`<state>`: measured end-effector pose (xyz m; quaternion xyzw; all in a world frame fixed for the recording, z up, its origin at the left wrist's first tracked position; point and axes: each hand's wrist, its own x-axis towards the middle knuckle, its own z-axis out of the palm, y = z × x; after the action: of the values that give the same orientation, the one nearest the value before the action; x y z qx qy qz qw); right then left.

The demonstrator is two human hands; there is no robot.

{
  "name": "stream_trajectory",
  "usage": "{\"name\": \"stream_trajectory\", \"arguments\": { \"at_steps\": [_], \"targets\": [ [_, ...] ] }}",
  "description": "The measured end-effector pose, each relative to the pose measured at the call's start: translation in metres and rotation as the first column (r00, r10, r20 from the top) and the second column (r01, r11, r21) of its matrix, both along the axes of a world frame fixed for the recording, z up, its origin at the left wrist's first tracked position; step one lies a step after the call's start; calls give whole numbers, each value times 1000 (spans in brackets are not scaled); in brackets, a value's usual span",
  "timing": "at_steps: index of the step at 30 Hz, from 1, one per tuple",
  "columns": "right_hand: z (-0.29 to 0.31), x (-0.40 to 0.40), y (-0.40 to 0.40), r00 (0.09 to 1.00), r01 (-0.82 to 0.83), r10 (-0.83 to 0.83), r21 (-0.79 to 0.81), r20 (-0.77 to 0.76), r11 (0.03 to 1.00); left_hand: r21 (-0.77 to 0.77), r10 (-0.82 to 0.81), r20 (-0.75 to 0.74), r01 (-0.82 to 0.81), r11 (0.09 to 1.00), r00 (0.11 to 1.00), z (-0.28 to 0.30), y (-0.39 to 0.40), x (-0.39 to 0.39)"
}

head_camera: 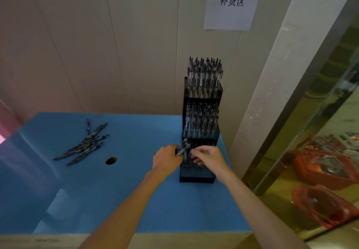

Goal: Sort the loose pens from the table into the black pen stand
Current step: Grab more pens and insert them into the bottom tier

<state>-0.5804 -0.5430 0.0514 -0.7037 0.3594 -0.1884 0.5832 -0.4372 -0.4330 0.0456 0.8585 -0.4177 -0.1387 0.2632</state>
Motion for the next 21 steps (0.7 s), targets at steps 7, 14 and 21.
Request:
{"name": "stream_trajectory", "arguments": {
  "at_steps": [7, 14, 21],
  "targets": [
    [6, 3, 10, 996, 13, -22, 102, 84, 995, -6, -38, 42, 38, 999, 998, 4, -7, -18],
    [5, 0, 7, 986, 24, -55, 192, 156, 981, 2, -53, 51, 53, 999, 997, 8, -11, -17],
    [12, -19, -20, 902, 189, -301, 344, 309, 920, 37, -9, 51, 7, 999, 999, 1, 1, 0]
  ]
}}
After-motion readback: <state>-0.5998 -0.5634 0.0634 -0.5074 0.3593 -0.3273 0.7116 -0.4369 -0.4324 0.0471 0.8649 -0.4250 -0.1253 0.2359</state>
